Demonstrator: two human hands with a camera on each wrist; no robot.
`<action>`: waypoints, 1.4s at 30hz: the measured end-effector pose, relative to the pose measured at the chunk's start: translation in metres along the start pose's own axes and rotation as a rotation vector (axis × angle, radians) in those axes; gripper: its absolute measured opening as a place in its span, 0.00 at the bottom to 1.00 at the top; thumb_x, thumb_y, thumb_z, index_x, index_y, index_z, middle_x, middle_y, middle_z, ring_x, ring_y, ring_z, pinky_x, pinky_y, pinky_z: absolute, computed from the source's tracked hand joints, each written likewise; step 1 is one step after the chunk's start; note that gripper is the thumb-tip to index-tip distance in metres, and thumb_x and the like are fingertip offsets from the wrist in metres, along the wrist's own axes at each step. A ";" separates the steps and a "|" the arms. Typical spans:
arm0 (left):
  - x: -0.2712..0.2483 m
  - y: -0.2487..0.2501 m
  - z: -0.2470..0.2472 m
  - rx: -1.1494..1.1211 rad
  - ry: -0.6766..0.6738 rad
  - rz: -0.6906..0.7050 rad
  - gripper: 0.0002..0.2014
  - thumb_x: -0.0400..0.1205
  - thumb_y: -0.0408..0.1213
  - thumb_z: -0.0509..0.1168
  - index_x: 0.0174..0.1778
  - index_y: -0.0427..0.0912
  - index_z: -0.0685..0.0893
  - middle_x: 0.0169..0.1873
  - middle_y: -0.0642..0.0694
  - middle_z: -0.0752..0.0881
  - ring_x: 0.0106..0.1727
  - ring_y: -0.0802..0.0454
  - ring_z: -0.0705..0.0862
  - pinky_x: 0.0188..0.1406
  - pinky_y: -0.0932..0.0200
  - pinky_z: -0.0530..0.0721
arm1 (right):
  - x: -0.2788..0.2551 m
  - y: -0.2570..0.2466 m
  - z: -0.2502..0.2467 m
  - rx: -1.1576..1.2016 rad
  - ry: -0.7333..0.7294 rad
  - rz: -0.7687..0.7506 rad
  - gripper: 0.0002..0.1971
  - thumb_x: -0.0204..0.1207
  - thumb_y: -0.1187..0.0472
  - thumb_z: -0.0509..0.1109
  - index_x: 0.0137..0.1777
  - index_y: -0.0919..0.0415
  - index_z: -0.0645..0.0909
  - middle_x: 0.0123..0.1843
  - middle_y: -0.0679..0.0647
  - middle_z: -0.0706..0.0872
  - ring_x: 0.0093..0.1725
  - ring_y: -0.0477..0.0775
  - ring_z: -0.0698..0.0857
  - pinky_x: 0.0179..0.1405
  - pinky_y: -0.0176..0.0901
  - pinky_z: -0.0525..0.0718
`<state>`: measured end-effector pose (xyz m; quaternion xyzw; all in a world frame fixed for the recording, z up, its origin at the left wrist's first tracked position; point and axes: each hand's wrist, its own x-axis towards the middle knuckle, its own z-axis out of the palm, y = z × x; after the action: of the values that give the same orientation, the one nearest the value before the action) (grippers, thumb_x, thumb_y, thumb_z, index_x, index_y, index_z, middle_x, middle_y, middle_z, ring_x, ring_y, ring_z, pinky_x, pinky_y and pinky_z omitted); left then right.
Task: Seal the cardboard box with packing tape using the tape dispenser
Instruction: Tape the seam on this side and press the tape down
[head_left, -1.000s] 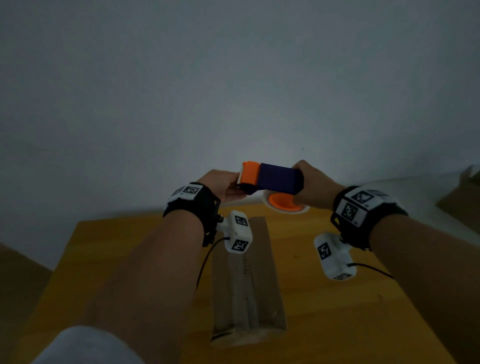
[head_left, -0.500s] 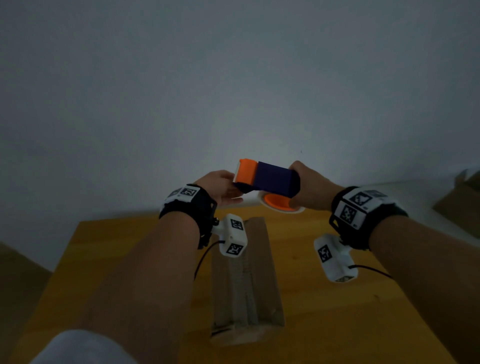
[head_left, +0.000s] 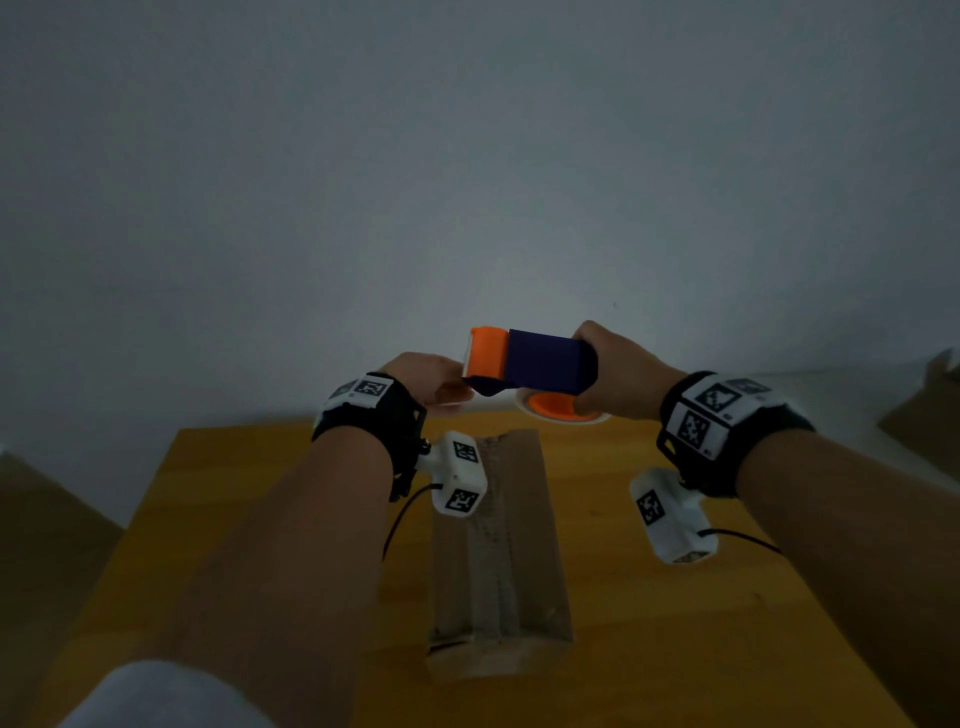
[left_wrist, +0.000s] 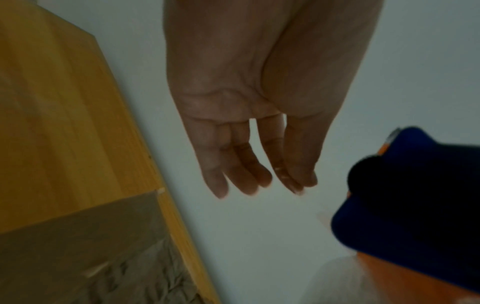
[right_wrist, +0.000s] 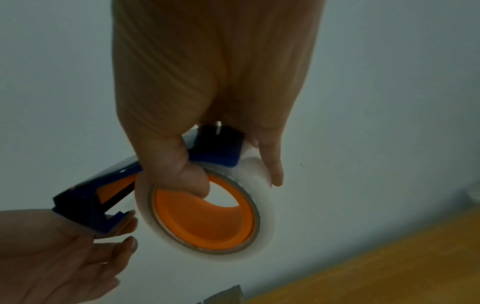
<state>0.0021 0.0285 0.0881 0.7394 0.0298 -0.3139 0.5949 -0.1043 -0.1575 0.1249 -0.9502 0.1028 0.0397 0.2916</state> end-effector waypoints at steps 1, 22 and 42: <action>0.000 0.000 -0.002 0.029 0.001 0.005 0.08 0.84 0.27 0.60 0.41 0.38 0.80 0.37 0.44 0.84 0.39 0.52 0.83 0.56 0.50 0.85 | 0.001 0.000 0.001 0.001 -0.004 -0.001 0.22 0.65 0.67 0.76 0.53 0.59 0.68 0.40 0.47 0.75 0.36 0.45 0.76 0.30 0.35 0.73; 0.002 -0.009 -0.010 0.138 0.113 0.012 0.05 0.80 0.35 0.67 0.39 0.42 0.84 0.33 0.46 0.81 0.33 0.53 0.77 0.32 0.59 0.77 | 0.010 -0.002 0.006 -0.032 -0.052 -0.062 0.21 0.67 0.65 0.76 0.55 0.61 0.70 0.41 0.50 0.77 0.37 0.48 0.77 0.29 0.36 0.73; -0.003 -0.048 -0.020 0.287 0.202 -0.072 0.10 0.73 0.46 0.73 0.36 0.43 0.86 0.25 0.43 0.76 0.32 0.45 0.74 0.42 0.55 0.74 | 0.011 0.052 -0.008 -0.519 -0.151 -0.012 0.18 0.73 0.53 0.73 0.51 0.58 0.67 0.50 0.57 0.83 0.40 0.52 0.78 0.32 0.38 0.73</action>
<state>-0.0122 0.0612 0.0498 0.8430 0.0704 -0.2602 0.4656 -0.1046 -0.2062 0.1012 -0.9881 0.0617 0.1336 0.0451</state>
